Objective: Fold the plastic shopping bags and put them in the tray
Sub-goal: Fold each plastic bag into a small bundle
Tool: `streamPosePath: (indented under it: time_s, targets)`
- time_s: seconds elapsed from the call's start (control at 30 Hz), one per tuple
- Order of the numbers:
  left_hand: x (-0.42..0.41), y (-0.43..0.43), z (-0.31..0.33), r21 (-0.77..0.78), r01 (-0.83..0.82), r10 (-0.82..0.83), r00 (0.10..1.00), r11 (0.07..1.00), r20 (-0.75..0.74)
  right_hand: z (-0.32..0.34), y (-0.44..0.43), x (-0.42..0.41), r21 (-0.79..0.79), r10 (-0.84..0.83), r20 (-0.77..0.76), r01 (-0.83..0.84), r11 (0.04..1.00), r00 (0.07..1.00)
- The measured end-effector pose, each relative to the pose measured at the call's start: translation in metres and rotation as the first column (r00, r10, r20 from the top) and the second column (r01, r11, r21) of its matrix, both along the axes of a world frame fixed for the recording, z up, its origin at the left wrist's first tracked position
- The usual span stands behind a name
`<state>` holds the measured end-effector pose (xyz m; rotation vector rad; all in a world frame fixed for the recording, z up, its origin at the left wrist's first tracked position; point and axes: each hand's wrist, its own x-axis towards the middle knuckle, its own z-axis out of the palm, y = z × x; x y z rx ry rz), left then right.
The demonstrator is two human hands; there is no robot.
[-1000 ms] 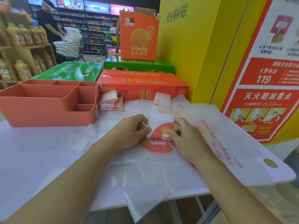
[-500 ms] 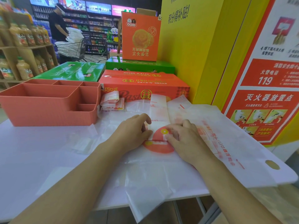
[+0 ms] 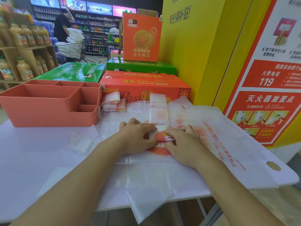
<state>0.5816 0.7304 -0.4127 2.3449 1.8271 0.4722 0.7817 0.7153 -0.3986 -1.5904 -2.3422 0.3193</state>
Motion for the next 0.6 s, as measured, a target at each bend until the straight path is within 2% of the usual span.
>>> streamPosePath:
  time_s: [0.2,0.37,0.5,0.6]
  targets:
    - [-0.004,-0.010,0.010,-0.063,0.006,0.004,0.988,0.998,0.156,-0.005,0.005,0.005,0.017,0.008,-0.129,-0.006,1.000,0.992]
    - [-0.005,-0.015,0.019,-0.122,0.016,0.005,0.985,0.992,0.172,-0.013,0.012,0.007,0.097,0.048,-0.154,-0.033,0.995,0.987]
    - [-0.014,-0.012,0.016,-0.191,0.000,0.036,0.982,0.982,0.184,-0.016,0.015,0.010,0.040,0.062,-0.181,-0.056,0.998,0.981]
    - [-0.017,-0.006,0.010,-0.157,0.013,0.020,0.979,0.988,0.204,-0.013,0.013,0.013,-0.013,0.068,-0.172,-0.071,0.997,0.983]
